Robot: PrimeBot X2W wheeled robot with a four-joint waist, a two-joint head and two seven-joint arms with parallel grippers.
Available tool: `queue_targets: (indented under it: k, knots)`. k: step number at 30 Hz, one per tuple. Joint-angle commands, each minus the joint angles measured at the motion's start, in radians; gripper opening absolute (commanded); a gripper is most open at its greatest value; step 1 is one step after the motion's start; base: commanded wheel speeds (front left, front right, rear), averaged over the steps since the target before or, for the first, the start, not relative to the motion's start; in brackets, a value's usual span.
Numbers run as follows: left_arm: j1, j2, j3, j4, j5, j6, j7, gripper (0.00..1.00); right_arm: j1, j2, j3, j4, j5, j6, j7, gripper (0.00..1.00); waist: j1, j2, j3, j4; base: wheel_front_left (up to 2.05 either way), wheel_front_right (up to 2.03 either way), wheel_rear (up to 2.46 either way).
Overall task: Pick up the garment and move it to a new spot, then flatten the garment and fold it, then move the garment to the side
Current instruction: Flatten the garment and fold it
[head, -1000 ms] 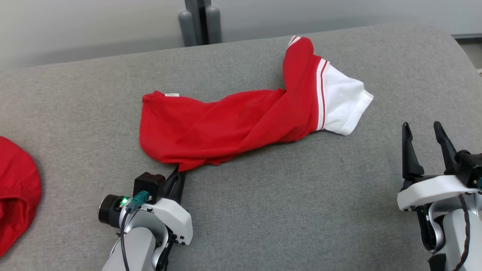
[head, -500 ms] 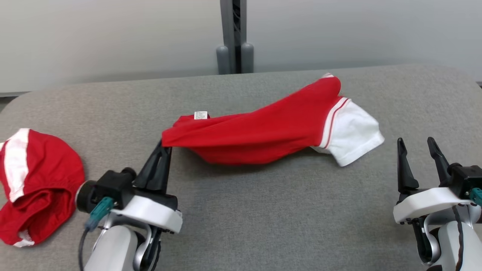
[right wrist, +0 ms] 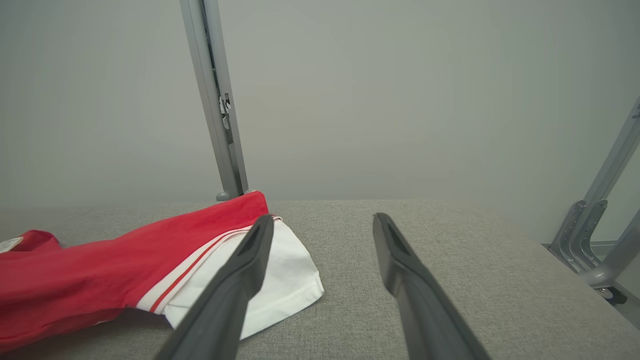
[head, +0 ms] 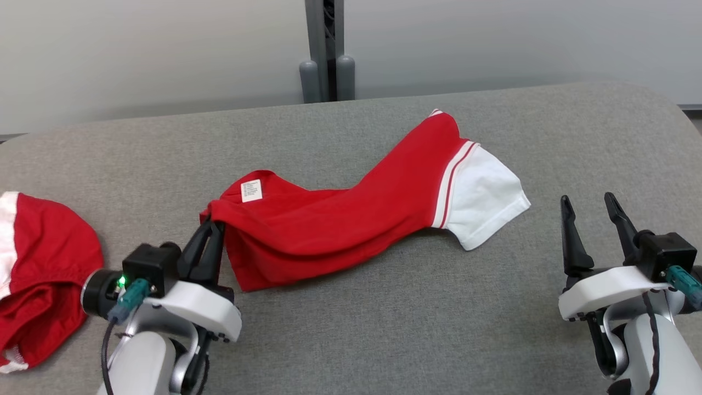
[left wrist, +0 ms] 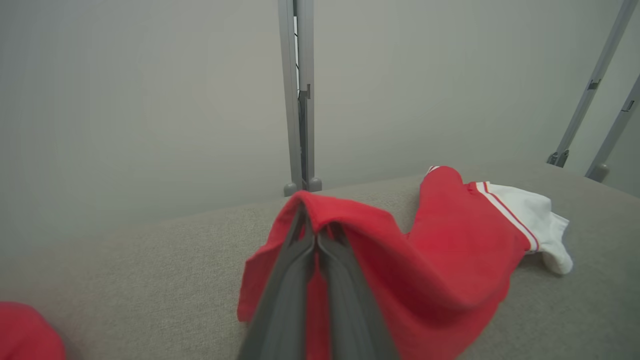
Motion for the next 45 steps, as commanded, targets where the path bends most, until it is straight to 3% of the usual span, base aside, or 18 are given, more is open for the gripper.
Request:
queue_targets:
  k: [1,12,14,15,16,17,23,33,37,39,45]
  knots:
    - [-0.041,0.015,0.008,0.012,0.007,0.008,0.009,0.0,-0.017,-0.003,0.008,-0.005,-0.005,0.0,-0.003,1.0,0.0,0.0,0.034,-0.033,0.0,0.0,0.0]
    - [-0.275,0.06,0.004,0.321,0.073,0.06,0.073,0.0,-0.07,0.008,0.04,-0.022,0.007,0.0,-0.003,1.0,0.0,0.0,0.157,-0.15,0.0,0.0,0.0]
    - [-0.3,0.068,-0.004,0.386,0.09,0.075,0.08,0.42,-0.07,0.01,0.043,-0.024,0.009,0.0,-0.003,1.0,0.0,0.0,0.168,-0.16,0.0,0.0,0.0]
    - [-0.313,0.069,-0.006,0.417,0.097,0.086,0.081,0.94,-0.071,0.011,0.044,-0.025,0.009,0.0,-0.003,1.0,0.0,0.0,0.171,-0.163,0.0,0.0,0.0]
    - [-0.313,0.069,-0.006,0.417,0.097,0.086,0.081,0.94,-0.071,0.011,0.044,-0.025,0.009,0.0,-0.003,1.0,0.0,0.0,0.171,-0.163,0.0,0.0,0.0]
    - [-0.324,0.068,-0.01,0.446,0.104,0.095,0.081,1.0,-0.071,0.011,0.044,-0.027,0.01,0.0,-0.003,1.0,0.0,0.0,0.174,-0.165,0.0,0.0,0.0]
    - [-0.375,0.065,-0.023,0.582,0.125,0.131,0.051,1.0,-0.073,0.012,0.043,-0.022,0.005,0.0,-0.003,1.0,0.0,0.0,0.175,-0.149,0.0,0.0,0.0]
    - [-0.358,0.03,0.036,0.599,0.035,0.103,-0.104,1.0,-0.049,0.011,0.032,-0.03,-0.011,0.0,-0.003,1.0,0.0,0.0,0.099,-0.068,0.0,0.0,0.0]
    - [-0.296,0.006,0.063,0.519,-0.006,0.077,-0.125,1.0,-0.026,0.005,0.033,-0.043,-0.016,0.0,-0.003,1.0,0.0,0.0,0.059,-0.027,0.0,0.0,0.0]
    - [-0.229,-0.006,0.078,0.414,-0.014,0.06,-0.128,1.0,0.003,-0.003,0.026,-0.051,-0.013,0.0,-0.003,1.0,0.0,0.0,0.03,0.003,0.0,0.0,0.0]
    - [-0.028,-0.061,0.152,0.148,-0.018,0.07,-0.127,1.0,0.063,-0.005,0.004,-0.096,0.001,0.0,-0.003,1.0,0.0,0.0,-0.009,0.044,0.0,0.0,0.0]
